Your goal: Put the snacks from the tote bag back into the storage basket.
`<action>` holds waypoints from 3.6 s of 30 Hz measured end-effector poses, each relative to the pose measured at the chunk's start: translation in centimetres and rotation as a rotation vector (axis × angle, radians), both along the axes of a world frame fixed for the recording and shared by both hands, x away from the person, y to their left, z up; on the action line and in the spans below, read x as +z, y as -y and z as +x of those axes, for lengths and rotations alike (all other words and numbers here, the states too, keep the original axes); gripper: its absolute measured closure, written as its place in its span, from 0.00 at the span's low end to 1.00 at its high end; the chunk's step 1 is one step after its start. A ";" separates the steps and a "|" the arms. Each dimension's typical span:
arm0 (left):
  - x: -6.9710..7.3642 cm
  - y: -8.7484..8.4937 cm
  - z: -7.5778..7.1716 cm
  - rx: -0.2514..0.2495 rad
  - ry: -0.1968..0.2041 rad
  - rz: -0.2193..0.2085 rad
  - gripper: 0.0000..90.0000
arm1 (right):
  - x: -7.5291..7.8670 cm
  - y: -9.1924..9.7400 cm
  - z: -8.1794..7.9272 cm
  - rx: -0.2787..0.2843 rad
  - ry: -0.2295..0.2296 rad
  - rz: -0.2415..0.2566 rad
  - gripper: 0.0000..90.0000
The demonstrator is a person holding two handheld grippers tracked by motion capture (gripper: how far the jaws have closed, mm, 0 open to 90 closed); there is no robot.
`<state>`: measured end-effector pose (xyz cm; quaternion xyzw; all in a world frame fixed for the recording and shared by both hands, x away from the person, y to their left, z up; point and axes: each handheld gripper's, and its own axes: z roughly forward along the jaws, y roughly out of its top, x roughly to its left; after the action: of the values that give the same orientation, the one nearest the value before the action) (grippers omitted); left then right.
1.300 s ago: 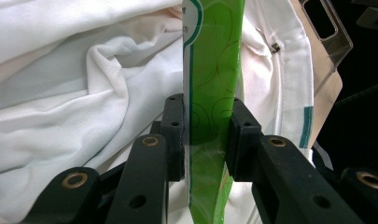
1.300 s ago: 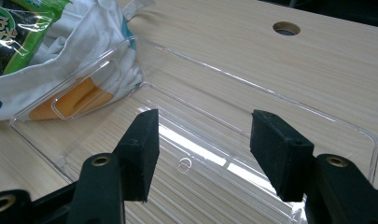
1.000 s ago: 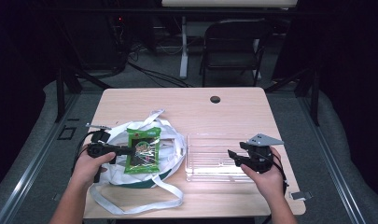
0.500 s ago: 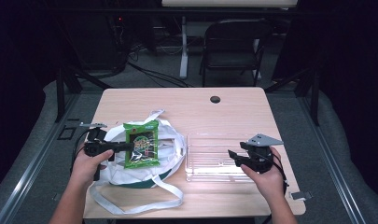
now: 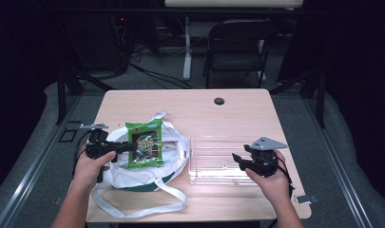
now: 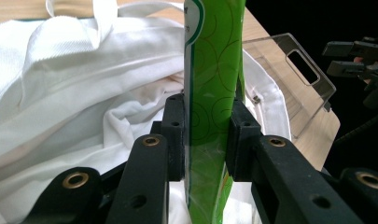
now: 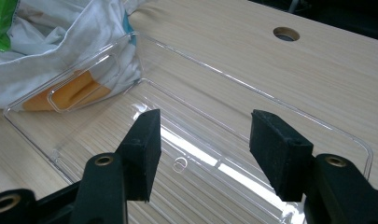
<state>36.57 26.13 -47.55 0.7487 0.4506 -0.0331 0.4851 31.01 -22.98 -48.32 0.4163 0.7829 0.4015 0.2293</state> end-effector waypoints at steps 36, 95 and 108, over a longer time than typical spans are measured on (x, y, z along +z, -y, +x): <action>1.3 2.3 -0.7 -0.024 0.115 -0.013 0.82 | 0.2 -0.1 -0.1 0.089 -0.074 -0.055 0.72; 2.2 9.8 -0.8 -0.236 0.156 -0.053 0.82 | 7.9 -2.3 2.3 0.335 -0.163 -0.136 0.71; 1.9 10.8 -1.0 -0.272 0.149 -0.058 0.82 | 10.7 -4.9 3.8 0.417 -0.166 -0.203 0.68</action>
<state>35.52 15.34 -45.63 0.7887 0.3066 -0.0558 0.5298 34.82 -18.11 -37.58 0.2523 0.9043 0.3237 0.1172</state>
